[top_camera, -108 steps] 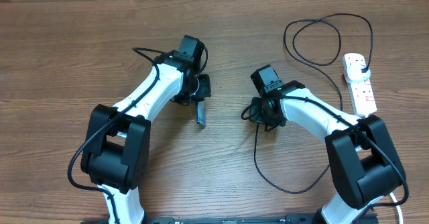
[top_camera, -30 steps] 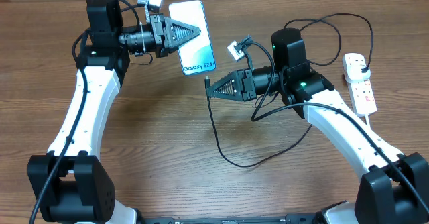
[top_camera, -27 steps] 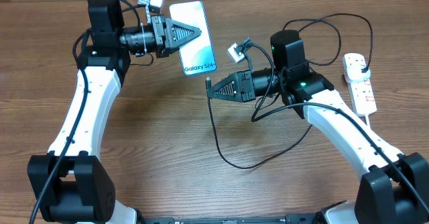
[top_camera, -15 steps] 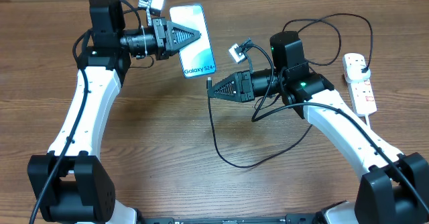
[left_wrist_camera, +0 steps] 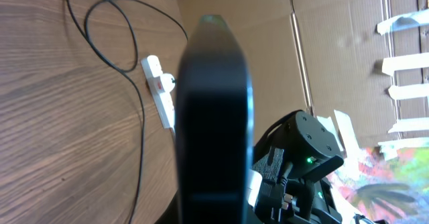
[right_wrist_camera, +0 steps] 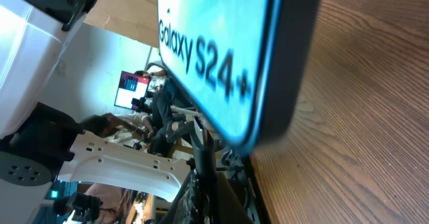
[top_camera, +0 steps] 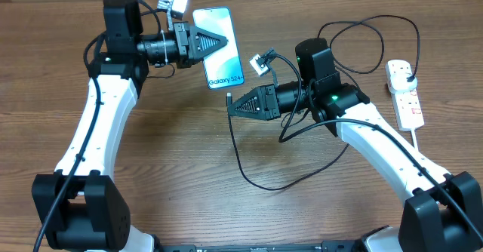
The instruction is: Plug charger to phone and switch on socket
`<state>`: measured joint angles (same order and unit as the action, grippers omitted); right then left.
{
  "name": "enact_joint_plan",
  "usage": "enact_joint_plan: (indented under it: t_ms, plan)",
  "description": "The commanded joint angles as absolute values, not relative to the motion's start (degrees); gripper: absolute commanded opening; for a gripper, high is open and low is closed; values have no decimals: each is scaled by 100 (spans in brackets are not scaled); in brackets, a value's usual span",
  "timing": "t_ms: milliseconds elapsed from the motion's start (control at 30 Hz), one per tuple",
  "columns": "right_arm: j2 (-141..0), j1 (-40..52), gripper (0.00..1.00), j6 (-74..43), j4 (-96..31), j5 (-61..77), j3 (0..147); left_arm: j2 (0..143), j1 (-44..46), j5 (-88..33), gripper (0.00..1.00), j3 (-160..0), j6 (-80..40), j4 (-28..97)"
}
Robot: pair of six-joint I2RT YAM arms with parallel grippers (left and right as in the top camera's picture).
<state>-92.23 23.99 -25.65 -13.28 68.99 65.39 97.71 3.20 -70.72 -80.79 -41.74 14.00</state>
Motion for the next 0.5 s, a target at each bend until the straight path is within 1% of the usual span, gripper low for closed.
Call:
enact_joint_plan:
  t_ms: [0, 467]
  plan:
    - [-9194, 2405, 4, -2504, -1319, 6906, 6646, 9535, 478, -7290, 5, -8158, -4021, 1356]
    - [-9194, 2405, 4, -2504, -1323, 7008, 6646, 9535, 519, -7238, 6, -8158, -3651, 1372]
